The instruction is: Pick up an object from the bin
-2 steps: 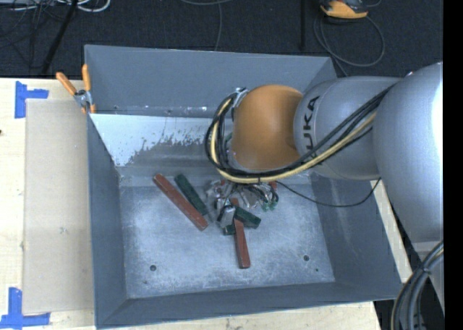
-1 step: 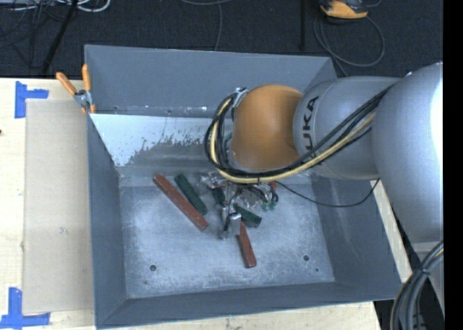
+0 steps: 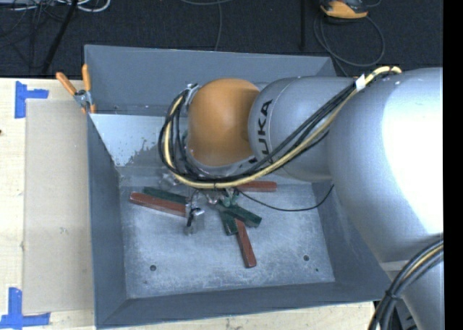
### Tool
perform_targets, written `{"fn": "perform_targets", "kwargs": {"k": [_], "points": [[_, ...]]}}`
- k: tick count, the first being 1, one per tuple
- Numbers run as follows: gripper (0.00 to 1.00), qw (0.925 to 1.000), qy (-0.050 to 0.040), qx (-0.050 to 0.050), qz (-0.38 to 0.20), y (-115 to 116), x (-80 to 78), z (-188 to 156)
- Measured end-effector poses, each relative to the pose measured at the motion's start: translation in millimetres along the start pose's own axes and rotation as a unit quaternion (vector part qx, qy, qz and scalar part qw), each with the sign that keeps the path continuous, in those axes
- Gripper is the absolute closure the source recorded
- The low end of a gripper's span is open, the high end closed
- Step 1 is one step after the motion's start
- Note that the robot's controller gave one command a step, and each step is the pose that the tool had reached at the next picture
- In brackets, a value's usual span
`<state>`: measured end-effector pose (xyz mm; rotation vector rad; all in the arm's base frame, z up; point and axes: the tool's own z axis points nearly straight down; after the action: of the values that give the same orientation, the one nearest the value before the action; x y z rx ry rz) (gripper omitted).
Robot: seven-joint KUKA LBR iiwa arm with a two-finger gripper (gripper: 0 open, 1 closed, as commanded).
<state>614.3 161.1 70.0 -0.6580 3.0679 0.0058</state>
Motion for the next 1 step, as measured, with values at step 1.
{"fn": "perform_targets", "kwargs": {"k": [1], "points": [[1.0, 1.0, 0.0014, 0.001, 0.004, -4.4, 1.6, 0.2]]}}
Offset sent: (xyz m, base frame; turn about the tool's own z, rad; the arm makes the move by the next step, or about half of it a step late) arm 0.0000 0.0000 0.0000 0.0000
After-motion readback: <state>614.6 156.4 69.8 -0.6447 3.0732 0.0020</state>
